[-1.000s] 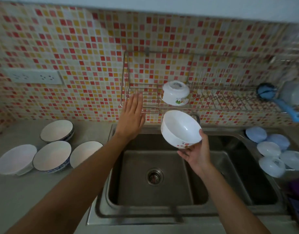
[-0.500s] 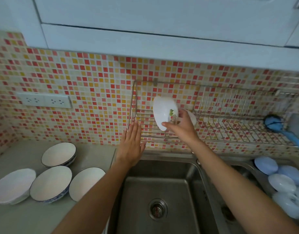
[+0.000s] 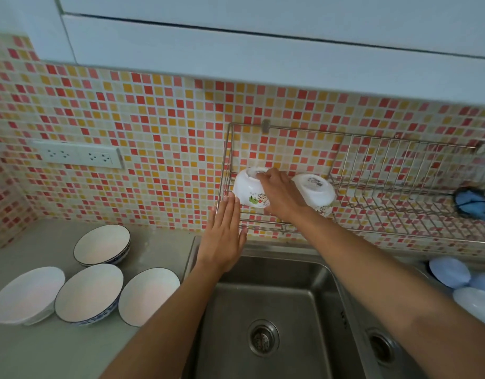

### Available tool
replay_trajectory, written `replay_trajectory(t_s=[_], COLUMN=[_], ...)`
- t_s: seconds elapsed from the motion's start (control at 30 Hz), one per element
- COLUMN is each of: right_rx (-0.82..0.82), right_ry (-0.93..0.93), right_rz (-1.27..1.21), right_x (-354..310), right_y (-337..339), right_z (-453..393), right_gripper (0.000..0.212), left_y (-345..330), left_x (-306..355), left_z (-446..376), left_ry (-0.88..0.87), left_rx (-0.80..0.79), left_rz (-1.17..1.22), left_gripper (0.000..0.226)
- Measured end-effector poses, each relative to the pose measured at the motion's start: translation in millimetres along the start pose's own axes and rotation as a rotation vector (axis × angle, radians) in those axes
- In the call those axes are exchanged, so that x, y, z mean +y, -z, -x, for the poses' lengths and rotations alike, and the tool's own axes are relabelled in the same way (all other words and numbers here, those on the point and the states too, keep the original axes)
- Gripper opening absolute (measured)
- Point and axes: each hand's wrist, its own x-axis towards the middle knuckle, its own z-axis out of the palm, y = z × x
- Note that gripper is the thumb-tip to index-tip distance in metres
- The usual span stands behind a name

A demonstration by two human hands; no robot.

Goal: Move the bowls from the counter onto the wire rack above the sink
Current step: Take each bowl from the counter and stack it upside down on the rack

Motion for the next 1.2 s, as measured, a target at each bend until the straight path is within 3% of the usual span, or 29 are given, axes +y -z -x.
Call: replay_trajectory(t_s=[0.3,0.53,0.7,0.93,1.07,1.2], right_rx=[-0.08,-0.141,0.007,0.1,0.25,0.275], right_ry=[0.032,0.028,-0.136,-0.271,-0.224,-0.085], right_rz=[-0.13,-0.352,-0.494,-0.439,-0.511,-0.597], right_x=[7,16,30,46,17,-34], right_y=[-6,-1,6,0,7,7], right_z=[-1,9,44,98,114,117], right_gripper=[0.094,0.078,0.069,0.056,0.051,0.048], left_y=[0,1,9,13,21,41], left_x=[0,2,9,13,13,-3], left_z=[1,0,-1,5,34,80], left_ry=[0.0,0.021,0.065,0.093,0.083,0.17], left_rx=[-0.039,-0.065,-0.085,-0.113,-0.147,-0.153], left_rz=[0.042,0.014,-0.022,0.022,0.033,0.031], left_gripper=[0.066,0.067,0.073,0.072,0.069,0.066])
